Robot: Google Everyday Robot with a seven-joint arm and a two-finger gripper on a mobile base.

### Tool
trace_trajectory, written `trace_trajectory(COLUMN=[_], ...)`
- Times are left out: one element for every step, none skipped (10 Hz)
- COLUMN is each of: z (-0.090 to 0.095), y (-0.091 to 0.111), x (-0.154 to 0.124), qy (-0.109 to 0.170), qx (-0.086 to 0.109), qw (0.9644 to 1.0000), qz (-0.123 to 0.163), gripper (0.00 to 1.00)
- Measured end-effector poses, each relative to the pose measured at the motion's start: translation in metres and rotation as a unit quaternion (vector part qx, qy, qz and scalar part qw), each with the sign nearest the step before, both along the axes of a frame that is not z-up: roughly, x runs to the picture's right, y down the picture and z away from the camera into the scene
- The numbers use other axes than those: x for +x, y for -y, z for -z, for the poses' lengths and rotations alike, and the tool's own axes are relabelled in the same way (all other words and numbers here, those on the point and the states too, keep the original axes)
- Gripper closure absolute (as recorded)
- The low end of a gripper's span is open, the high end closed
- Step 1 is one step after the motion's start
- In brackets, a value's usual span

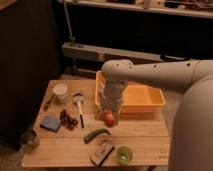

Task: Place eraser in plastic cup

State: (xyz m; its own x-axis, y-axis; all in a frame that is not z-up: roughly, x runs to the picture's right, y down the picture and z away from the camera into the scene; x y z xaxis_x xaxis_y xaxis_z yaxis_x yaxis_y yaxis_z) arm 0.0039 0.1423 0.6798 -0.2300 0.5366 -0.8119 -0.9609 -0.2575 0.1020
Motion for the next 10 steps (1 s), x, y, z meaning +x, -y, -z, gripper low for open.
trace_trajectory(z=[0.0,-0.003,-0.005,-0.008,-0.011,-0.013,-0.016,-0.02,-0.025,-0.03], y=[-0.006,-0.012,-0.02,-0.029,-0.035,-0.039,-0.04,-0.043,-0.048,-0.055], x=[-0.002,0.0,0.003,0.009,0.019,0.029,0.038,0.037,0.036,0.04], qy=[-0.019,-0.031,-0.042,-0.049,-0.051,-0.051,-0.052,-0.046,-0.042,-0.041], qx=[0.016,0.014,0.008,0.006,0.002,-0.001,-0.003,-0.003,-0.005,-0.008], qw=[0.9997,0.9993,0.999,0.9987,0.9986,0.9985,0.9982,0.9982,0.998,0.9976], qz=[0.007,0.011,0.012,0.006,-0.008,-0.019,-0.03,-0.039,-0.046,-0.055], gripper=[0.35,0.35,0.35,0.35,0.35,0.35,0.35,0.35,0.35,0.35])
